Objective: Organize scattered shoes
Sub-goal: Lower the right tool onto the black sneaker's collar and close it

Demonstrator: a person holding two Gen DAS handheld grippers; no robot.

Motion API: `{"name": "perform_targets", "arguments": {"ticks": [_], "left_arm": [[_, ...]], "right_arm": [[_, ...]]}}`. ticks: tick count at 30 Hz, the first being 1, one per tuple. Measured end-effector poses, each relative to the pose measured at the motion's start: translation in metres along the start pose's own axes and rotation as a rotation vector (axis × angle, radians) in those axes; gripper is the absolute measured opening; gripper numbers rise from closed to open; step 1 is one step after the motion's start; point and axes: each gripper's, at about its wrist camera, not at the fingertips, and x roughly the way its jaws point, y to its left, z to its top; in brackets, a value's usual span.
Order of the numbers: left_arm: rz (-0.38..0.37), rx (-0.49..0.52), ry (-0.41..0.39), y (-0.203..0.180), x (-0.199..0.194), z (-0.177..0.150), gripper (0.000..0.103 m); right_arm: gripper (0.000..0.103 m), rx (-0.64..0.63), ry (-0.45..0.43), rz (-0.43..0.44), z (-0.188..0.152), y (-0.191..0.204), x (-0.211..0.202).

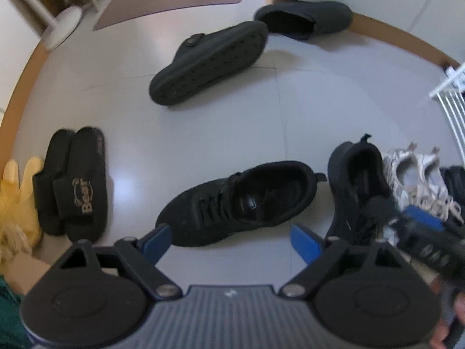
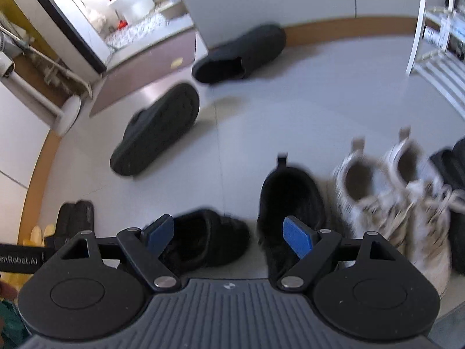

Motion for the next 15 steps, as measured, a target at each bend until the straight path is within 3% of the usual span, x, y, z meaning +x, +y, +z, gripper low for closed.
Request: {"name": "perform_targets", "arguments": {"ticks": [6, 10, 15], "left_arm": [[-0.037, -0.050, 0.005, 0.020, 0.006, -0.001, 0.088], [-0.046, -0.094, 0.059, 0.041, 0.024, -0.010, 0.077], [-0.001, -0.120, 0.059, 0.056, 0.032, -0.008, 0.077]], "right_arm": [[0.086, -0.028, 0.027, 0.106, -0.029, 0.002, 0.020], [0.086, -0.006, 0.035, 0.195, -0.039, 0.005, 0.038], [0.085, 0.020, 0.090, 0.202, -0.055, 0.023, 0.070]]}}
